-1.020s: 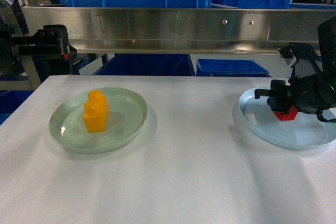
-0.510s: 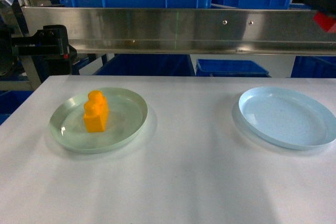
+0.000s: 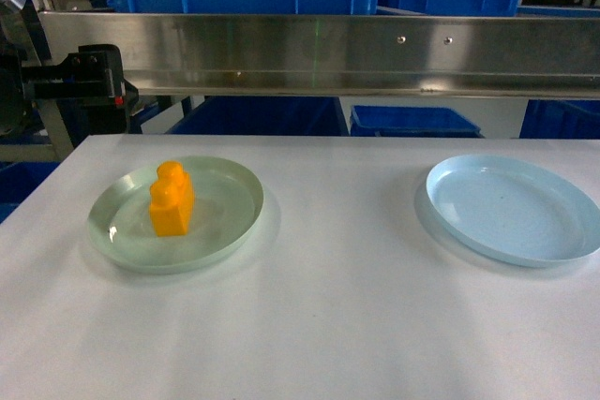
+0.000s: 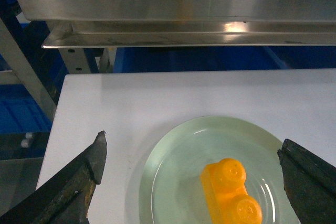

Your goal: Sort and place red and yellow blocks in left bins

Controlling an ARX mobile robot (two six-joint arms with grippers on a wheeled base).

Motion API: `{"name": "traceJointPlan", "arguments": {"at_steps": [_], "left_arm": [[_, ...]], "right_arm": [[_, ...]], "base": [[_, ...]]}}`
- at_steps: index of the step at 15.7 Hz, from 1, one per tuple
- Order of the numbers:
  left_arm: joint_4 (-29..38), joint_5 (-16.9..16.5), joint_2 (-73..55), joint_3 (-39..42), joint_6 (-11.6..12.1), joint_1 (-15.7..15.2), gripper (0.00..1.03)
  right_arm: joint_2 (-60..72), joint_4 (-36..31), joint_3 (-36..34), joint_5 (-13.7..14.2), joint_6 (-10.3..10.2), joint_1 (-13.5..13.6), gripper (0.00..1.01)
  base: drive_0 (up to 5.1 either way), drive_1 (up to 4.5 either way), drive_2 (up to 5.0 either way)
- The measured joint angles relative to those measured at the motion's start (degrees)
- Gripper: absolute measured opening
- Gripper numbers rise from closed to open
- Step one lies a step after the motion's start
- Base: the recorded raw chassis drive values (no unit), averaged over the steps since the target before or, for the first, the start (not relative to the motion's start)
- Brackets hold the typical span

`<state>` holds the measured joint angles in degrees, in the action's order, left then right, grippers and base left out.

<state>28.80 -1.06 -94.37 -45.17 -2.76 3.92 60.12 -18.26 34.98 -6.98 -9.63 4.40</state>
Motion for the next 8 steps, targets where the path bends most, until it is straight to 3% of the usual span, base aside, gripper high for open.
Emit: {"name": "traceJointPlan", "arguments": {"at_steps": [4,8], "left_arm": [[0.0,0.0,0.0,-0.02,0.0,0.0,0.98],[0.0,0.0,0.0,-0.02,0.0,0.0,0.98]], "right_arm": [[-0.7,-0.22,-0.04,0.44,0.02,0.11,0.28],[0.33,-0.52,-0.13,0.46,2.36,0.02,0.28]], "base": [[0.0,0.0,0.0],[0.0,0.0,0.0]]}}
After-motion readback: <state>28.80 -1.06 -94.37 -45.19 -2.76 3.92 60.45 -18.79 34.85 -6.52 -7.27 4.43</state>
